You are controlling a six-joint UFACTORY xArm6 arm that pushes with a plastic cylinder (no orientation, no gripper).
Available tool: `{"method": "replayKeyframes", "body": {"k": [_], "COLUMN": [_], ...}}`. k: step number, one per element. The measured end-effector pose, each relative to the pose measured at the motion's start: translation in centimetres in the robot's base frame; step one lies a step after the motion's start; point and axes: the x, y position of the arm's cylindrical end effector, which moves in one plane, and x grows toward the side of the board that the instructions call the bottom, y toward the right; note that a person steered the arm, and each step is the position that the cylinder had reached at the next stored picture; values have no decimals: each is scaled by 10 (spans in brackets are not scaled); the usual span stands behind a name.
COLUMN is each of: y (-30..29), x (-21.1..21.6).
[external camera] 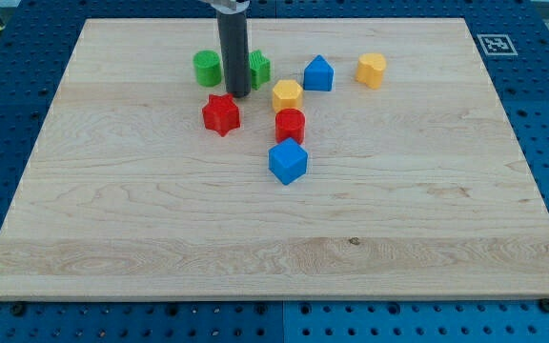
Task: Move the red star to the left of the red circle
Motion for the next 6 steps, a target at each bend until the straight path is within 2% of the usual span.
{"method": "replayKeyframes", "body": {"k": [3, 5, 6], "y": [-26, -21, -10], "x": [11, 19, 7]}}
